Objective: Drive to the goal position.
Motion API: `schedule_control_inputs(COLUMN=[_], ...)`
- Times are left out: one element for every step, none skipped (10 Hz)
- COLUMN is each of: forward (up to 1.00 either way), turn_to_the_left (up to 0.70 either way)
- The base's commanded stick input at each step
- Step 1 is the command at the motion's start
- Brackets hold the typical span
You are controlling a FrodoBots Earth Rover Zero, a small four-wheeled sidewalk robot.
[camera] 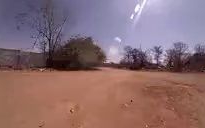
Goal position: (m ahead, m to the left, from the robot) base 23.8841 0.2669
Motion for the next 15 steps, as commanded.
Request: schedule_control_inputs(forward=[1.0, 1.0, 1.0, 1.0, 1.0, 1.0, 1.0, 1.0, 1.0, 1.0, 1.0, 1.0, 1.0, 1.0, 1.0], turn_to_the_left=[0.0, 0.0, 0.0, -0.27, -0.27, -0.27, -0.27, -0.25, -0.13, 0.0, 0.0, 0.0, 0.0, 0.0, 0.0])
